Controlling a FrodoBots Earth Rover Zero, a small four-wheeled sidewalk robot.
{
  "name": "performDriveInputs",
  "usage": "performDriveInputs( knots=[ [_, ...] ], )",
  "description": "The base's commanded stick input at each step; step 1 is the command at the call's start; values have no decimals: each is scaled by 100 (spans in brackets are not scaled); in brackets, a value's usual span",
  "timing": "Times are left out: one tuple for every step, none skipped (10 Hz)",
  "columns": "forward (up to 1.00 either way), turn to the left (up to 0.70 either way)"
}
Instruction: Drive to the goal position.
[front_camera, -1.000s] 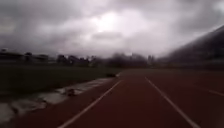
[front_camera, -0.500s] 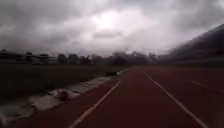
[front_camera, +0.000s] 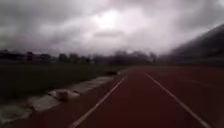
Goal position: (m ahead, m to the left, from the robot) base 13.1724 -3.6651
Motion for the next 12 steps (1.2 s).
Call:
performDriveInputs(
  knots=[
    [70,-6],
    [70,-22],
    [70,-31],
    [70,-15],
    [70,-17],
    [70,-35],
    [70,-35],
    [70,-35],
    [70,-35],
    [70,-35],
    [70,-35],
    [70,-35]
  ],
)
